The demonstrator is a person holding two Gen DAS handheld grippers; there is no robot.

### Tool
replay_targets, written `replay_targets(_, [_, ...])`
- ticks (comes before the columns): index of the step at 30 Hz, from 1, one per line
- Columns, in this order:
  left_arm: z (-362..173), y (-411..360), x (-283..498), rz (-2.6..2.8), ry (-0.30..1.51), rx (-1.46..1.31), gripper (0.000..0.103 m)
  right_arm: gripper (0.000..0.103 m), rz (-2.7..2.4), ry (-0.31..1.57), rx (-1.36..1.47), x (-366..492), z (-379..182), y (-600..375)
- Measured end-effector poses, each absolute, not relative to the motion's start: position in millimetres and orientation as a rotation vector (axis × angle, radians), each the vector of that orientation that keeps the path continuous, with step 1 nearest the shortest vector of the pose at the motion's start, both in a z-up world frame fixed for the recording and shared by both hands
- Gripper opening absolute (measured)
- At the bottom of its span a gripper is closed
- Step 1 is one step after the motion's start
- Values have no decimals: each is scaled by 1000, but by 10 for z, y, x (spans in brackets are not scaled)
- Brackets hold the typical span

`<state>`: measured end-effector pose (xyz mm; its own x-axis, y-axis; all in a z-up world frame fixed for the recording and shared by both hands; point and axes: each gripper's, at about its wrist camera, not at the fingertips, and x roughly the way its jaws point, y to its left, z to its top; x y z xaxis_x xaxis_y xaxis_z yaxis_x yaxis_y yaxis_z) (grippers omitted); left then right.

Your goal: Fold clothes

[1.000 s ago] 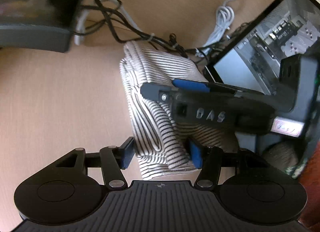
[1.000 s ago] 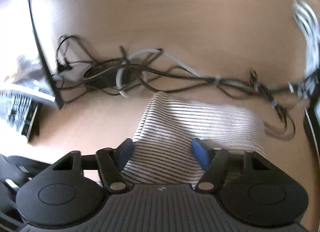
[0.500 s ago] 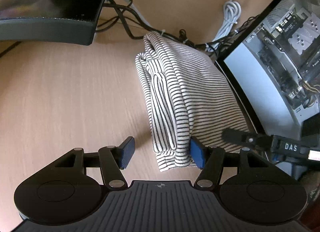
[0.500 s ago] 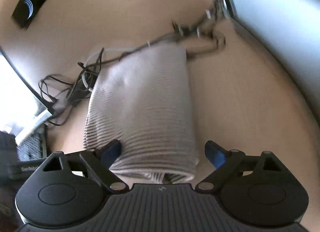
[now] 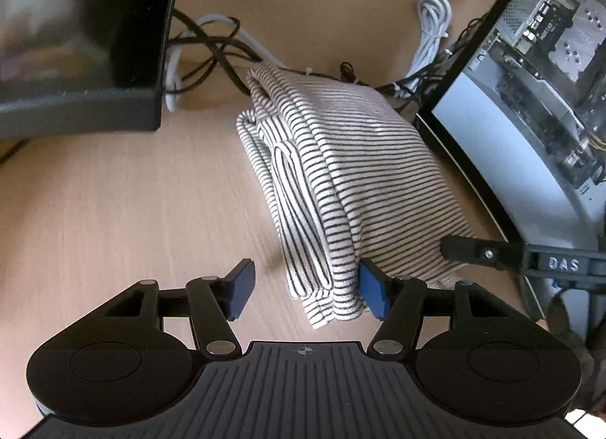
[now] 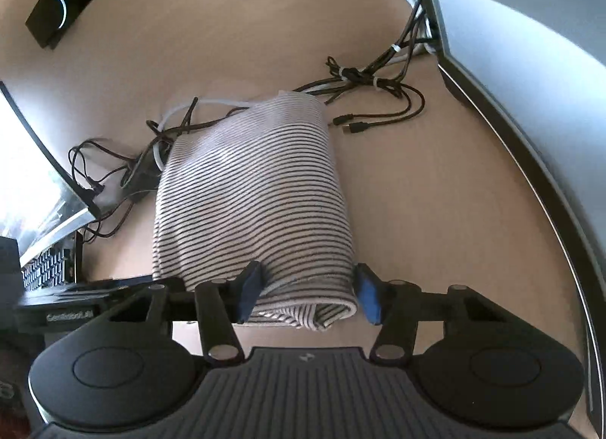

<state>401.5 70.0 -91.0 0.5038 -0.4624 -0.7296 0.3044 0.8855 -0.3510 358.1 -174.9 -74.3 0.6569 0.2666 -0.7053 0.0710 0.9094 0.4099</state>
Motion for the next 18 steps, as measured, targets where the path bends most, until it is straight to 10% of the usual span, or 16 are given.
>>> replay_targets(11, [-842,792,3818,-407,890,-191,68,60,73,805,351,3487,-714,-1596])
replay_targets(16, [-485,903,3116,-393,728,-166,90,103,47,667,297,2887,-376,-1512])
replay_targets(18, [-351,967,2819,-391,654,-167,100,103,20,591,251,2563,-222,-1415])
